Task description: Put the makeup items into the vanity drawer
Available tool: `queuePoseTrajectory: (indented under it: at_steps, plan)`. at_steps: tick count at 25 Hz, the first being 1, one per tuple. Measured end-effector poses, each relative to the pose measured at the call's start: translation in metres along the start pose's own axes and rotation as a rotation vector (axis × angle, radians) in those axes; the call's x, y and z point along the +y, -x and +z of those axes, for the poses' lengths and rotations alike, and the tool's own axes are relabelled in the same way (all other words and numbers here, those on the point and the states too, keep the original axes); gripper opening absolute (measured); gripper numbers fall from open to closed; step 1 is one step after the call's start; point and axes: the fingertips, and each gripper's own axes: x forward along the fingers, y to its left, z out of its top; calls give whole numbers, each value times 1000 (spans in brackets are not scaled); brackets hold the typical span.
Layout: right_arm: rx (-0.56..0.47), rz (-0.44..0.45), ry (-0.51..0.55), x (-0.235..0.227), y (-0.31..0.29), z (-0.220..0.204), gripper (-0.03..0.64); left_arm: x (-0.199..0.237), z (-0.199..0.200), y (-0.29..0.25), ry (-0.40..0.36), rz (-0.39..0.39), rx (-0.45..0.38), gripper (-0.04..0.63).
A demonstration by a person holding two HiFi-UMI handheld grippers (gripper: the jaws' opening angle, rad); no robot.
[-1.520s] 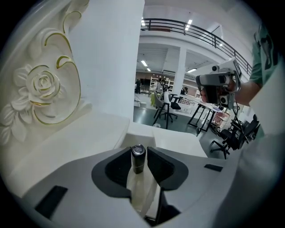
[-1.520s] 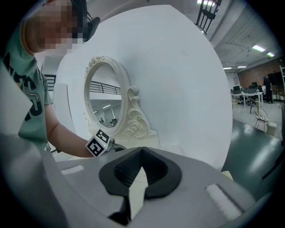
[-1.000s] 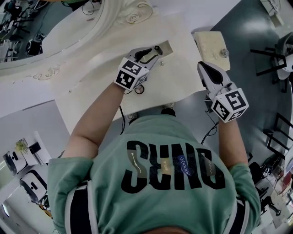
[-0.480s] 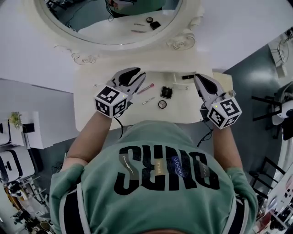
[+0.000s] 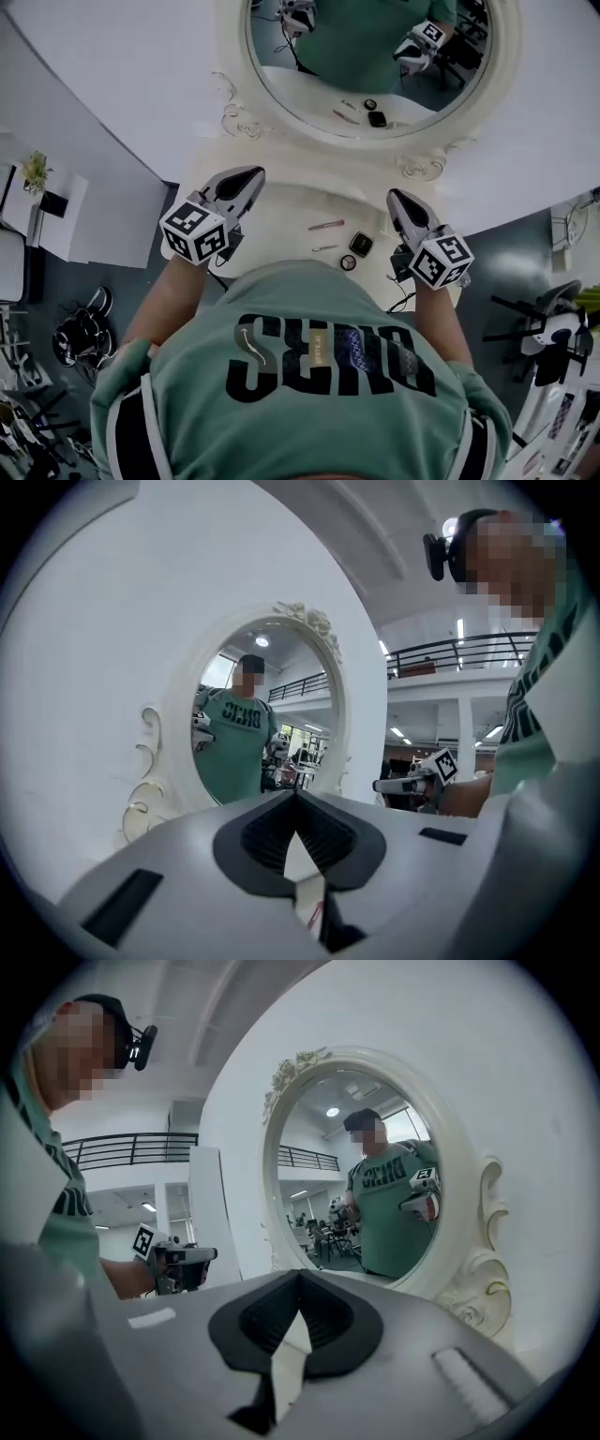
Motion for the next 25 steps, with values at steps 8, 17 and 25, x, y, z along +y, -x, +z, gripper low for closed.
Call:
queuePoseTrajectory:
  at_steps: [8, 17, 25]
  plan:
    - [34, 13, 20, 9, -16, -5, 10, 12, 0, 12, 103, -3, -40, 3]
    - [52, 3, 34, 3, -15, -8, 9, 3, -3, -3, 108, -42, -27, 3]
    - [51, 2, 31, 0, -13, -5, 9, 4, -4, -6, 110, -43, -17, 3]
